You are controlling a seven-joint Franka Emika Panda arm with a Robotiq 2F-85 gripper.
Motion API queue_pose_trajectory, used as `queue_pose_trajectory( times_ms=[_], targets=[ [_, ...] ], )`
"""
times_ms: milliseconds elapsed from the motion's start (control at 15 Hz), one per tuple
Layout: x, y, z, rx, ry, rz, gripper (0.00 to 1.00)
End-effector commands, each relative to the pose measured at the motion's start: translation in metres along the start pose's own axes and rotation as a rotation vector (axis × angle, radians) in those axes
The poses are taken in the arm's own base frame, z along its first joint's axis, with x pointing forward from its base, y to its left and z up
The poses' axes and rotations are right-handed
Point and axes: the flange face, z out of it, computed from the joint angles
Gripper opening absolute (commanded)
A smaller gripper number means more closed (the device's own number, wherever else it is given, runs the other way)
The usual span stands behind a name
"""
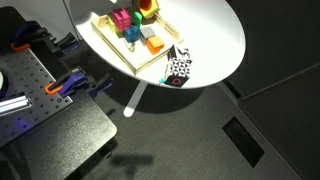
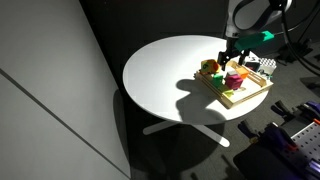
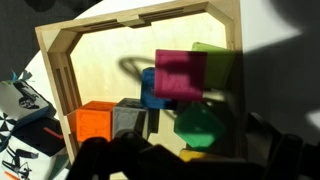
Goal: Put the purple block inside the tray
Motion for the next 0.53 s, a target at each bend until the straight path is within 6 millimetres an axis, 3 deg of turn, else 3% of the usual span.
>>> queue_pose_trajectory(
  times_ms=[0,467],
  targets=[
    [-0.009,-0.006,-0.023,0.051,0.026,-0.033,1.0],
    [-0.032,-0.025,-0.06,0.079,0.046,-0.091,1.0]
  ],
)
